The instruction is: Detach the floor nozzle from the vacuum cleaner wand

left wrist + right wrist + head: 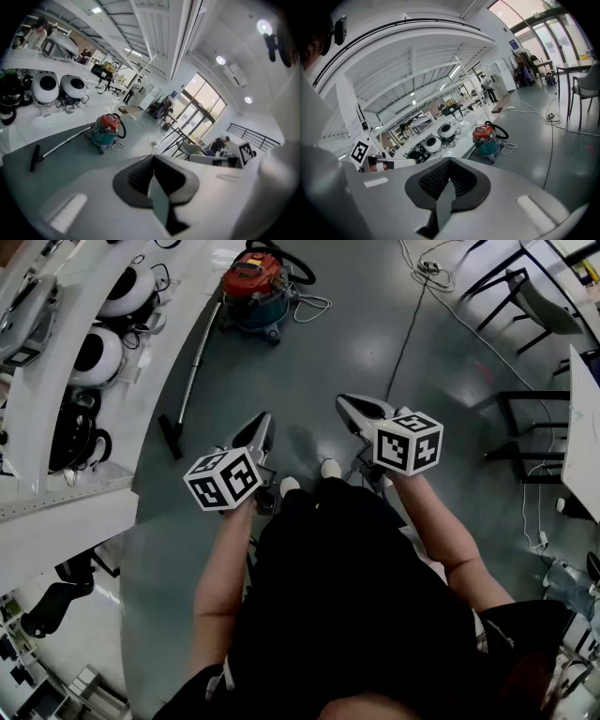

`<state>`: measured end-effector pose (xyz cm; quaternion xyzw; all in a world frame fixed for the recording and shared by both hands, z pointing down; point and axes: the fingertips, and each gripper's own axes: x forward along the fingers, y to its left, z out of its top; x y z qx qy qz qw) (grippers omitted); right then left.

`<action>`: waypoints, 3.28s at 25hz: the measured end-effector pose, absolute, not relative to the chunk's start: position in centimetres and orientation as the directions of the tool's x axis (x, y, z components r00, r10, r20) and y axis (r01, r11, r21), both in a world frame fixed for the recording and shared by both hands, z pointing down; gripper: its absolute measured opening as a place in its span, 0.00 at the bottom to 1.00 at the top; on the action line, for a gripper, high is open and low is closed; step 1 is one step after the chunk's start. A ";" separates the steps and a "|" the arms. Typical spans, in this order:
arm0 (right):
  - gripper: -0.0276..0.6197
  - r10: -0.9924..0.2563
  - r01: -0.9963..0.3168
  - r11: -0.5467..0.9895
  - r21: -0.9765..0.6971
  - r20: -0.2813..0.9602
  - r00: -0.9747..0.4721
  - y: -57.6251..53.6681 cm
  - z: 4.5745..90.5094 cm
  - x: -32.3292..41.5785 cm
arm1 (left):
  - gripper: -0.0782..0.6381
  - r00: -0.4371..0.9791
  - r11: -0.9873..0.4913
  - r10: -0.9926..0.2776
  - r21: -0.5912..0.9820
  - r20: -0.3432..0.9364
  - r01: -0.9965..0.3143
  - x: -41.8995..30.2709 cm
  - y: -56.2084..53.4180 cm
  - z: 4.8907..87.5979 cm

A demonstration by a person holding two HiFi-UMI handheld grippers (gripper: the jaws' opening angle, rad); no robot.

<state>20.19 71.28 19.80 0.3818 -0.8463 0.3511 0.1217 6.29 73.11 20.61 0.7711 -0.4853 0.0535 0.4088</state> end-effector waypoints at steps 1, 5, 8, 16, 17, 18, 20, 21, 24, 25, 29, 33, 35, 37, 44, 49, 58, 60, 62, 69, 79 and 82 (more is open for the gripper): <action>0.03 -0.561 -0.733 0.464 -0.497 0.476 -0.677 71.2 19.8 20.2 | 0.12 0.523 -0.196 -0.705 0.576 0.479 -0.793 6.4 73.0 20.6; 0.03 -0.561 -0.741 0.454 -0.494 0.487 -0.669 70.9 20.2 20.7 | 0.12 0.536 -0.206 -0.704 0.588 0.466 -0.782 7.1 72.8 20.4; 0.03 -0.565 -0.737 0.423 -0.526 0.483 -0.669 70.7 20.5 21.5 | 0.12 0.557 -0.210 -0.701 0.617 0.445 -0.758 7.9 72.9 20.4; 0.04 -0.552 -0.714 0.433 -0.550 0.464 -0.693 69.1 20.6 23.2 | 0.12 0.546 -0.187 -0.685 0.608 0.482 -0.771 9.7 72.2 21.7; 0.04 -0.545 -0.704 0.448 -0.550 0.456 -0.703 68.9 20.5 23.5 | 0.12 0.544 -0.184 -0.684 0.605 0.487 -0.774 10.1 72.1 21.8; 0.04 -0.537 -0.695 0.464 -0.549 0.450 -0.714 68.7 20.4 23.7 | 0.12 0.539 -0.179 -0.684 0.604 0.491 -0.776 10.6 71.8 21.9; 0.04 -0.520 -0.687 0.488 -0.539 0.453 -0.724 68.1 20.5 24.2 | 0.12 0.529 -0.162 -0.690 0.607 0.494 -0.778 11.3 71.2 22.1; 0.04 -0.513 -0.689 0.492 -0.533 0.462 -0.724 67.7 20.8 24.6 | 0.12 0.523 -0.154 -0.695 0.609 0.494 -0.778 11.6 70.7 22.1; 0.04 -0.499 -0.696 0.483 -0.531 0.486 -0.717 66.5 21.6 25.8 | 0.12 0.506 -0.139 -0.706 0.604 0.495 -0.785 12.4 69.5 22.2; 0.04 -0.498 -0.696 0.475 -0.538 0.488 -0.717 66.1 21.8 26.2 | 0.12 0.501 -0.136 -0.709 0.601 0.496 -0.788 12.6 69.1 22.2; 0.04 -0.490 -0.699 0.455 -0.552 0.500 -0.714 65.0 22.6 27.3 | 0.12 0.474 -0.111 -0.722 0.591 0.505 -0.799 12.9 67.9 22.3; 0.04 -0.489 -0.686 0.452 -0.569 0.486 -0.725 63.6 22.7 28.3 | 0.12 0.457 -0.082 -0.720 0.591 0.522 -0.803 13.2 67.0 22.7; 0.04 -0.488 -0.681 0.446 -0.581 0.480 -0.729 62.8 22.9 28.4 | 0.12 0.451 -0.071 -0.713 0.584 0.538 -0.809 13.0 66.4 23.1; 0.04 -0.484 -0.683 0.440 -0.583 0.487 -0.727 61.8 23.3 28.2 | 0.12 0.444 -0.059 -0.709 0.581 0.548 -0.811 12.6 65.7 23.5; 0.04 -0.476 -0.691 0.431 -0.581 0.504 -0.721 57.6 24.4 28.2 | 0.12 0.435 -0.086 -0.697 0.536 0.570 -0.840 12.4 60.9 25.2; 0.04 -0.471 -0.708 0.421 -0.567 0.531 -0.704 52.9 24.7 28.4 | 0.12 0.469 -0.077 -0.683 0.584 0.560 -0.808 13.0 55.4 25.9; 0.04 -0.466 -0.718 0.396 -0.572 0.548 -0.694 43.7 25.6 27.6 | 0.12 0.481 -0.087 -0.675 0.587 0.559 -0.805 12.0 45.8 25.9; 0.04 -0.460 -0.717 0.394 -0.575 0.552 -0.695 42.1 25.9 26.7 | 0.12 0.482 -0.080 -0.672 0.593 0.562 -0.802 11.1 44.3 26.2; 0.04 -0.453 -0.714 0.401 -0.574 0.552 -0.700 40.8 25.8 25.8 | 0.12 0.481 -0.072 -0.667 0.593 0.568 -0.802 10.2 43.2 26.6; 0.04 -0.445 -0.728 0.403 -0.554 0.577 -0.685 37.0 26.3 25.3 | 0.12 0.455 -0.034 -0.679 0.594 0.576 -0.803 8.7 39.2 27.4; 0.04 -0.381 -0.700 0.448 -0.556 0.589 -0.713 30.2 27.9 25.2 | 0.12 0.404 0.018 -0.717 0.594 0.569 -0.804 9.7 33.4 27.5; 0.04 -0.338 -0.681 0.486 -0.548 0.601 -0.724 27.5 28.2 25.2 | 0.12 0.364 0.065 -0.728 0.588 0.580 -0.806 9.8 31.3 27.8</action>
